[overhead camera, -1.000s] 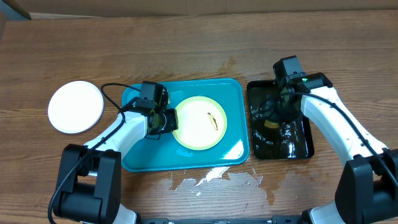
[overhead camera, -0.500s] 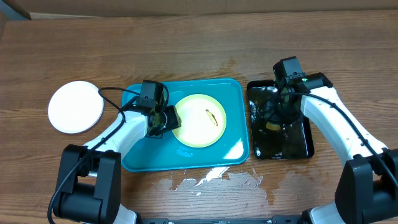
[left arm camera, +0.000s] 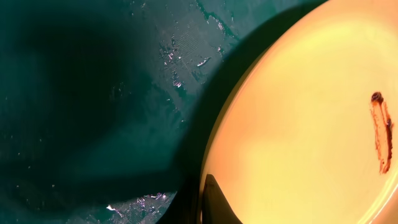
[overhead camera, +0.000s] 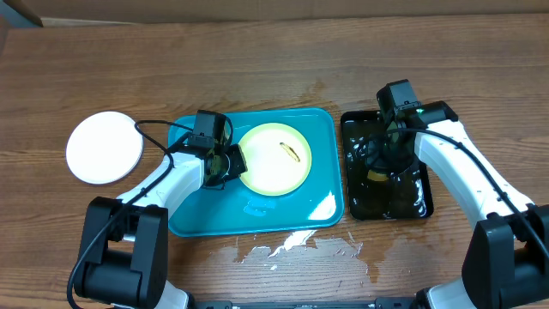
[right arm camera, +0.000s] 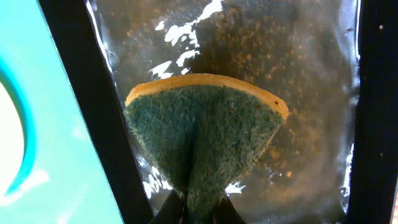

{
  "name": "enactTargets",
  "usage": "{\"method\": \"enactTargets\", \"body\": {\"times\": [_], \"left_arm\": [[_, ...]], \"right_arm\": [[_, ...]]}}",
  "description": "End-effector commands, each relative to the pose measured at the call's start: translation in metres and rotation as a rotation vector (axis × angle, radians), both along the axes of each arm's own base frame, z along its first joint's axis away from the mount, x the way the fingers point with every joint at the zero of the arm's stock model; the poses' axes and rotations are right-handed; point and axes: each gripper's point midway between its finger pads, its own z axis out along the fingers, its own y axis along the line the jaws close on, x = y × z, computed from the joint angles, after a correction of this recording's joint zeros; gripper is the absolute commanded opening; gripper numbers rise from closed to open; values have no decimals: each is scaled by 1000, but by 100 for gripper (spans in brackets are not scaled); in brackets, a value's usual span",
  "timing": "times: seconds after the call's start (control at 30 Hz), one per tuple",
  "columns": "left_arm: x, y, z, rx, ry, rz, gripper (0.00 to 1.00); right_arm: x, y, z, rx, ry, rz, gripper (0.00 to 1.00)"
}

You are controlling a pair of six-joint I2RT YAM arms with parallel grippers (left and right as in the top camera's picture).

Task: Clean dirty plates on tray and stack at the side
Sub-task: 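Carry the sponge with right gripper onto the yellow plate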

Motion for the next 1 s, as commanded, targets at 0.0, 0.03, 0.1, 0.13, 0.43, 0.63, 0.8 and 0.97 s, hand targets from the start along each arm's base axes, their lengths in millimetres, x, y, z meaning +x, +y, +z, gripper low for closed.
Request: {"method": "enactTargets", "body": {"times": [0.0,0.03,0.1,0.13,0.43,0.63,0.8,0.97], "left_arm": [[-6,1,-8,-14,50,85,8],[-6,1,-7,-20,53,96,16],[-6,0,-7,-25,51,95,32],[-5,0,-7,-25,50,94,42],[-5,0,-7,-3,29,25,38],[-4,1,-7,3,24,28,15],[-4,3,-7,12,24,28,6],[-4,3,-7,16,20,12,6]], "right_arm": [[7,5,6,32,-41,23,4],[9,10,7,56,-49,27,4],[13,23,12,122,-65,66,4],[15,31,16,165,-75,94,4],[24,116,52,500,-172,279,4],[21,184,51,464,-264,363,4],[20,217,29,365,-322,396,4],[24,236,8,296,-371,429,4]]}}
